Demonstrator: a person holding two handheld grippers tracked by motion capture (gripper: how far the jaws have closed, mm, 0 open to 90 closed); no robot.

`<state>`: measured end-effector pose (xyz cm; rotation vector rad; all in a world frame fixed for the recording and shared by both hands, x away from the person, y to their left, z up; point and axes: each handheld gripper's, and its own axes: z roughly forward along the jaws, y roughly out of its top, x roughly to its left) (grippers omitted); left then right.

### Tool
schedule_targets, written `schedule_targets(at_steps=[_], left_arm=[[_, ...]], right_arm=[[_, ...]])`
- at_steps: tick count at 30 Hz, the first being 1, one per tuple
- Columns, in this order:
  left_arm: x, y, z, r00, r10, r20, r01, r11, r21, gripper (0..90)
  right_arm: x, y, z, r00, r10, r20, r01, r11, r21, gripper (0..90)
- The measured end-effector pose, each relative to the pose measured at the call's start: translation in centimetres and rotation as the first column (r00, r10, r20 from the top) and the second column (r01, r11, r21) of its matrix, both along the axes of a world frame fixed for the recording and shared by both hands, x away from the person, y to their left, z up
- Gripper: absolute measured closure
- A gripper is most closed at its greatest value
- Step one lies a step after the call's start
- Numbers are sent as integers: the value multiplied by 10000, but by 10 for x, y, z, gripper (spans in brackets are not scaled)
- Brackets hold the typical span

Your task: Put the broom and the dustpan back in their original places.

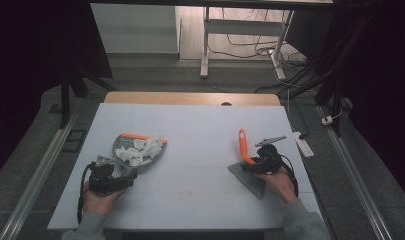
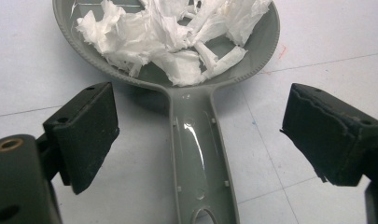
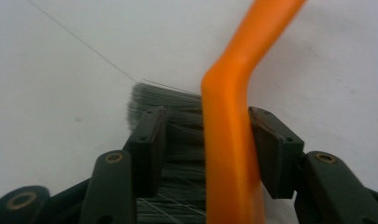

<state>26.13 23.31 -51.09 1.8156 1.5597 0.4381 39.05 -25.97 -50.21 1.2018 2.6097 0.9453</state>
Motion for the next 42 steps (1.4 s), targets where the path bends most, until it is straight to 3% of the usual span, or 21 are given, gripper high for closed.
schedule_targets(at_steps=[4, 7, 12, 18, 28, 38, 42], left_arm=[[0, 1, 0, 10000, -9, 24, 9, 10000, -21, 119], [-1, 1, 1, 10000, -25, 50, 25, 10000, -69, 120], [-1, 2, 2, 9998, -175, 107, 176, 9998, -49, 123], [0, 3, 2, 9969, -762, 185, 762, 9971, 21, 147], [3, 4, 1, 9787, -2054, 16, 2052, 9775, -480, 179], [2, 4, 1, 9633, -2683, 63, 2682, 9613, -634, 189], [2, 3, 0, 9620, -2730, 45, 2727, 9599, -650, 191]], right_arm=[[3, -2, -2, 9999, -65, -160, 67, 9999, 112, 470], [2, -1, 0, 9991, -253, 328, 268, 9986, -460, 461], [1, -2, 2, 9985, -361, 415, 375, 9987, -350, 466], [-7, -5, 11, 9942, -207, 1060, 196, 9997, 117, 468], [-31, -3, 15, 9865, 705, 1480, -792, 9954, 541, 483], [-52, -10, 11, 9804, 997, 1698, -1146, 9902, 799, 489], [-55, -12, 11, 9791, 1006, 1769, -1173, 9893, 867, 492]])
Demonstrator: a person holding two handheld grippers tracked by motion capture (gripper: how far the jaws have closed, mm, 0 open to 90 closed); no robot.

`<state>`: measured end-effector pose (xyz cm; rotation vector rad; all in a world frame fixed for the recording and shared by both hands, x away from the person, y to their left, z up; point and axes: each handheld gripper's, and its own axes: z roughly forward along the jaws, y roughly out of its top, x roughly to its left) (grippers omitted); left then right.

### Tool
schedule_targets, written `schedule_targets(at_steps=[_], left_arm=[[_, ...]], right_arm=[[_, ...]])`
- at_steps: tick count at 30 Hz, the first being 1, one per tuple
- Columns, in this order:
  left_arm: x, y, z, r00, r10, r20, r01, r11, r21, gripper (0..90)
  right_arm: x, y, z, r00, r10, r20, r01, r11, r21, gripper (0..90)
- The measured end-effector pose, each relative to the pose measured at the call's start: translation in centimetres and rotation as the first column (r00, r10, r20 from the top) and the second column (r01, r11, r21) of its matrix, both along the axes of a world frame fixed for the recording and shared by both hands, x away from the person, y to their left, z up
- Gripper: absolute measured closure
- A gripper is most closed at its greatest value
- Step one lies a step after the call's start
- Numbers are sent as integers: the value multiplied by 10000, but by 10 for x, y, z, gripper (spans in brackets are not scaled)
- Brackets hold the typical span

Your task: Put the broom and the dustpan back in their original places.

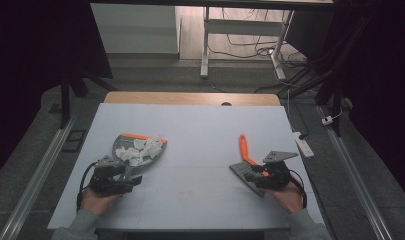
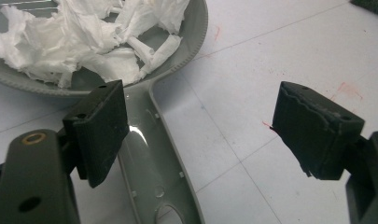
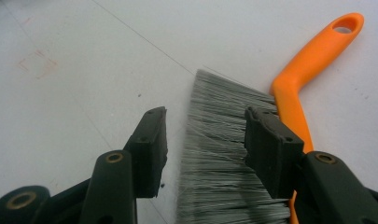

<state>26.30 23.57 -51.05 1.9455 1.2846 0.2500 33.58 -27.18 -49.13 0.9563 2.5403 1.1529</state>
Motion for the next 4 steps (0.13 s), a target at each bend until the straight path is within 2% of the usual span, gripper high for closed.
schedule_targets(at_steps=[4], left_arm=[[-1, 0, 0, 10000, 11, 5, -11, 10000, -31, 191]], right_arm=[[1, 1, 1, 9999, 62, 98, -62, 10000, 34, 495]])
